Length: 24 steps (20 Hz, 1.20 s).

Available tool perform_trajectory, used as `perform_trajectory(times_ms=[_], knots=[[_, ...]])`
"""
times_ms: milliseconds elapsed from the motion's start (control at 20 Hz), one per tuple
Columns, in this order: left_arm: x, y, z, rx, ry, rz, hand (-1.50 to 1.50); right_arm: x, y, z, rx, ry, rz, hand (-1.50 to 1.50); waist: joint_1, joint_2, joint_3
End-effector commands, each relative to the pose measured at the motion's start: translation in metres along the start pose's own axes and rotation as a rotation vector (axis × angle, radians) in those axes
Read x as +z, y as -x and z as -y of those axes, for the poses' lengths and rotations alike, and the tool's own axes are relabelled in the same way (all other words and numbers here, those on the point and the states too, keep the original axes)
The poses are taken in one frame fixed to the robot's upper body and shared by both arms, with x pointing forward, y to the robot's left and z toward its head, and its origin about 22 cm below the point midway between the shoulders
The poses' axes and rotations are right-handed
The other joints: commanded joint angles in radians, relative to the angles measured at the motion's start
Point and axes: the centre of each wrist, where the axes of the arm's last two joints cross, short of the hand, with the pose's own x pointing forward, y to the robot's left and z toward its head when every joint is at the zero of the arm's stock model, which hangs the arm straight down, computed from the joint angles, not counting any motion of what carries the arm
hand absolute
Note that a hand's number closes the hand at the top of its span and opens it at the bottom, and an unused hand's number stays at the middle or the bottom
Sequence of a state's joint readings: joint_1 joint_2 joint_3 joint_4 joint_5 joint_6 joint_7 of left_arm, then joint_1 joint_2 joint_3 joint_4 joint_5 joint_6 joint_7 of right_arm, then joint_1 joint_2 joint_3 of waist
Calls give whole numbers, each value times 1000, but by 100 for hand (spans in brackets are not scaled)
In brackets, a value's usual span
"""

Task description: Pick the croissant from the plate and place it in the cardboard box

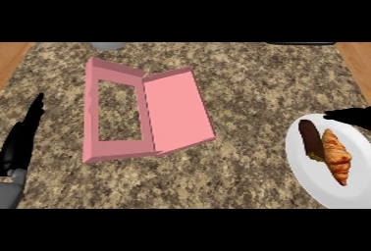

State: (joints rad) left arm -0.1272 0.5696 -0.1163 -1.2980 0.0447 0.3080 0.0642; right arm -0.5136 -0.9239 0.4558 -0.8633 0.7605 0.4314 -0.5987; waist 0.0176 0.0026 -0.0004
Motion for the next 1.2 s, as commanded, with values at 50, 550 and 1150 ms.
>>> perform_trajectory(times_ms=[50, 550, 1150], knots=[[-1, 16, -10, 9, -19, 13, 0, -25, -14, 6, 55, -35, -50, -150, -8, -1, 0], [6, 15, -20, -7, -20, -7, 0, -43, -24, -4, 67, -74, -32, -150, -15, -3, 0], [6, 14, -12, -5, -26, -9, 0, -41, -37, -19, 15, -45, 114, -150, -18, -4, 0]])
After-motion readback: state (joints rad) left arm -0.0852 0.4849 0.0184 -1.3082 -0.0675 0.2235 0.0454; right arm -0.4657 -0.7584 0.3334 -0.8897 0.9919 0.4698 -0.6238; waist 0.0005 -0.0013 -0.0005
